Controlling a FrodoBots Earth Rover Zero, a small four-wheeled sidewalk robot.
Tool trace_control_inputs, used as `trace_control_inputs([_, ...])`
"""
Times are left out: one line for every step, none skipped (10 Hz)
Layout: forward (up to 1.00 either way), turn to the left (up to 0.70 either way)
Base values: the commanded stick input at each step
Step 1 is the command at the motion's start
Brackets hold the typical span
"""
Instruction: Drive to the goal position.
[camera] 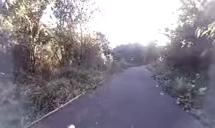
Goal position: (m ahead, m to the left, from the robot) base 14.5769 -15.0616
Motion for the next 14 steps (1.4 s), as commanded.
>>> trace_control_inputs([0.0, 0.0])
trace_control_inputs([0.0, 0.0])
trace_control_inputs([0.0, 0.0])
trace_control_inputs([0.0, 0.0])
trace_control_inputs([0.0, 0.0])
trace_control_inputs([0.0, 0.0])
trace_control_inputs([0.0, 0.0])
trace_control_inputs([0.0, 0.0])
trace_control_inputs([0.0, 0.0])
trace_control_inputs([0.0, -0.45])
trace_control_inputs([0.0, -0.45])
trace_control_inputs([0.0, -0.45])
trace_control_inputs([0.0, -0.45])
trace_control_inputs([0.0, -0.45])
